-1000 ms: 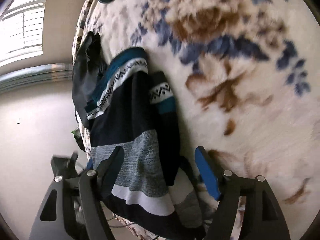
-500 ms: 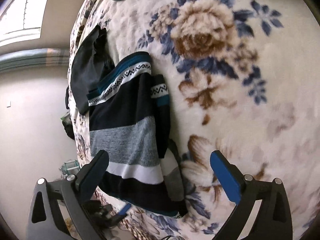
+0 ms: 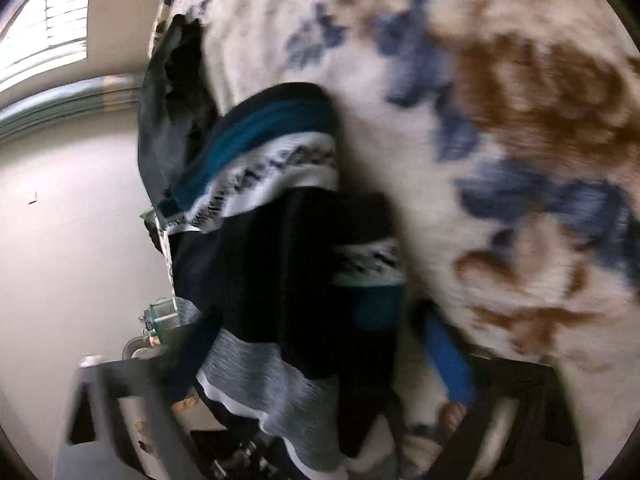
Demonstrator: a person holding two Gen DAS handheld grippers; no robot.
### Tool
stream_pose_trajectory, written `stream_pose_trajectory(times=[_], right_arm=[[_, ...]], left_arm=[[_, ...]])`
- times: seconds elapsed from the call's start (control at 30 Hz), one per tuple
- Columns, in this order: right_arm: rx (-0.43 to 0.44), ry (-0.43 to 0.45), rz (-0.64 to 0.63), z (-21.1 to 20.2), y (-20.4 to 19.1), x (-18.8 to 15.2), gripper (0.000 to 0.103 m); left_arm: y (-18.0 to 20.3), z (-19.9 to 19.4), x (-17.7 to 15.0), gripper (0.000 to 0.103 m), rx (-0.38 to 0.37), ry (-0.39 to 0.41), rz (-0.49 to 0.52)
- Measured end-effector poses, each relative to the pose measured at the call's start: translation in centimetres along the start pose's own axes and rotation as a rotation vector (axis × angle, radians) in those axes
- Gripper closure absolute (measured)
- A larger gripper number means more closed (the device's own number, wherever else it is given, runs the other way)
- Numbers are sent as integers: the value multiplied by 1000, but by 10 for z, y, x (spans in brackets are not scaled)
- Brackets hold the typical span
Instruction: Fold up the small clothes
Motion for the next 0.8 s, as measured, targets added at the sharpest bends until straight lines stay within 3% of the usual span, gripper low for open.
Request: stream_pose_trajectory(times=[0.03,0.13,0.27,0.4,0.5,0.6,0.67,0.73,0.8], right_arm=[[-3,-13,-4,5,-2,-3,84],[0,47,-3,2,-8,-14,87],[85,131,67,-23,-7,-47,89],[129,180,145,-40,-1,-125,90],[121,174,201,-22,-1,-193,90],[105,156,235,1,1,-227,85],[51,160,264,-1,11,-233,59],[16,183,288,-16,20,-235,57],[-21,240,291,-43,30,-235,51]], left_arm=[[3,-1,3,65,11,-4,14],[10,-5,14,67,42,-34,74],[33,-21,38,67,90,-93,244],[47,-50,82,67,154,-136,430],[47,-61,114,66,203,-186,542],[37,-62,123,66,262,-237,588],[39,-67,118,57,276,-225,616],[40,-71,112,44,255,-204,593],[32,-69,105,42,219,-205,530]])
Point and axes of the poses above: each gripper's, at about its wrist camera, not at the fingertips, and z roughly the way its jaws point, y to its right, x to its top, the point moved 6 cm from there along z, roughly the way its jaws point
